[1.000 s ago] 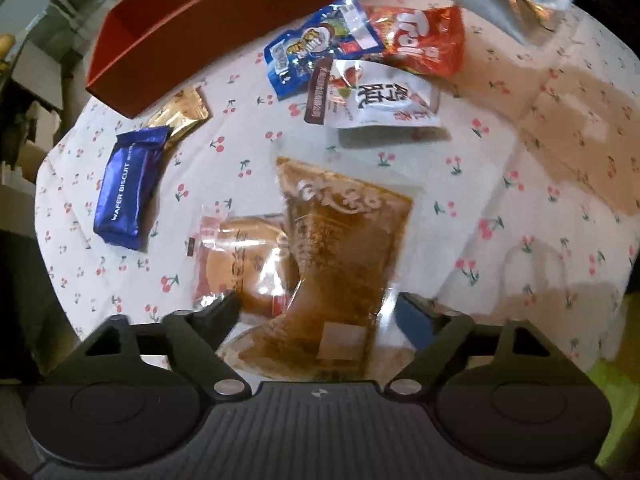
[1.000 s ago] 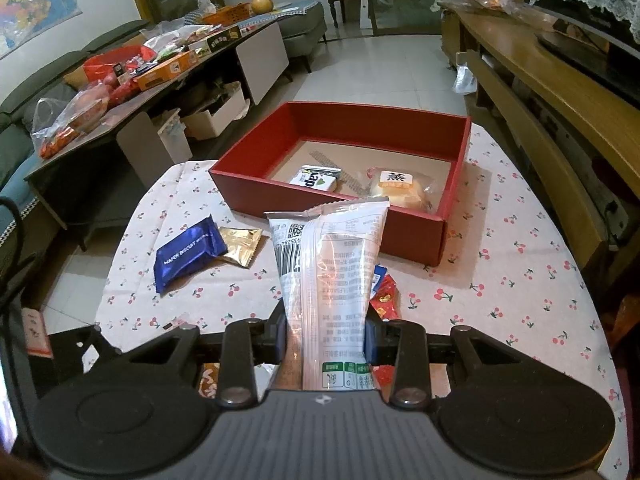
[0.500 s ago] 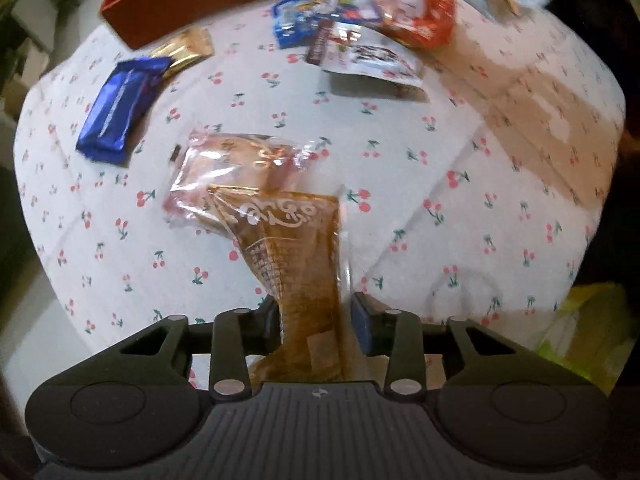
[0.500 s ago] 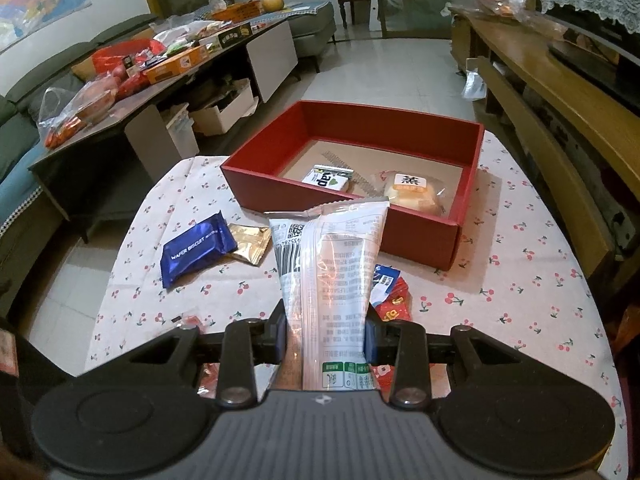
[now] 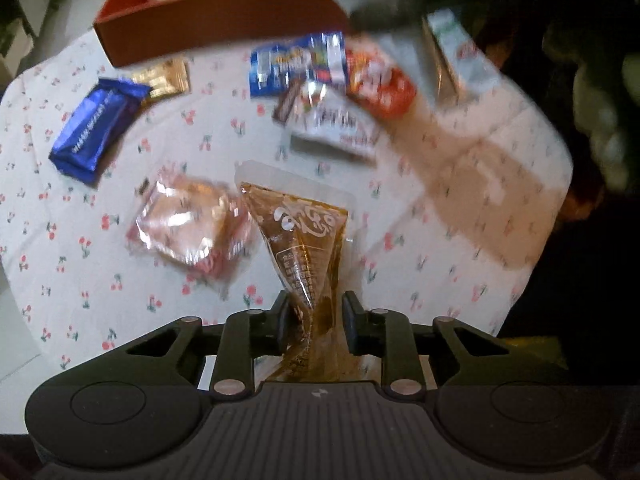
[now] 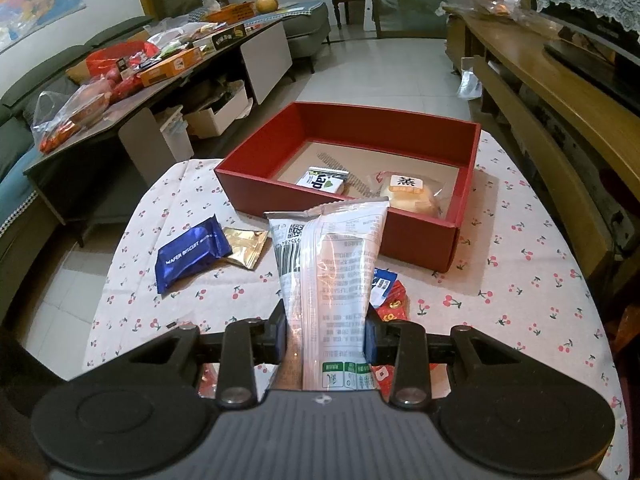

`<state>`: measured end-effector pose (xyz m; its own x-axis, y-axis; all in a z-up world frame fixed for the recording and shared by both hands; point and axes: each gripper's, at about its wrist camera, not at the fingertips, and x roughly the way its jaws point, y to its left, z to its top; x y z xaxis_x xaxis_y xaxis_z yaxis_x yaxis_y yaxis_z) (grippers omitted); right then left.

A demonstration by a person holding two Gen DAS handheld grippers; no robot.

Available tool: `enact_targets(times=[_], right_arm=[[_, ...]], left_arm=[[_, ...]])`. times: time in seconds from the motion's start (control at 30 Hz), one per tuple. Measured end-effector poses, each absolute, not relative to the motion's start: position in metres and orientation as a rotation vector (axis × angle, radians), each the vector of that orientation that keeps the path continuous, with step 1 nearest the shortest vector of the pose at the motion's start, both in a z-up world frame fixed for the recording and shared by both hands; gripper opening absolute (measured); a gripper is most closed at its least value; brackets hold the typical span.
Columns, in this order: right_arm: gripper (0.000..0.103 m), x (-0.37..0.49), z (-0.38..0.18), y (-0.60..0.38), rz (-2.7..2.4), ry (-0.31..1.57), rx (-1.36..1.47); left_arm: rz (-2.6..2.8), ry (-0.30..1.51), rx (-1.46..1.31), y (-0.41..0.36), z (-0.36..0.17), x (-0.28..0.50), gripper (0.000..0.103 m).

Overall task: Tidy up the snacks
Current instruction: 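Carry the bread pack with left tool while right tool carries the white bag to the red box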

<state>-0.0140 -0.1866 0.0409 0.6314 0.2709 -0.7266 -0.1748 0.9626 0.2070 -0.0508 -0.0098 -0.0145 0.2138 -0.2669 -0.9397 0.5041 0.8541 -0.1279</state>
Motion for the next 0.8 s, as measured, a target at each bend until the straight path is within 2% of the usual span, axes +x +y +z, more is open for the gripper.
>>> enact_targets(times=[0.37, 0.8], right_arm=[[0.053, 0.009, 0.046, -0.196, 0.203, 0.839, 0.162], [0.053, 0.084, 0.055, -0.187, 0.142, 0.822, 0.119]], left_arm=[[-0.56, 1.086, 0.076, -0.008, 0.026, 0.002, 0.034], [-0.482, 0.96, -0.021, 0.0, 0.05, 0.108, 0.034]])
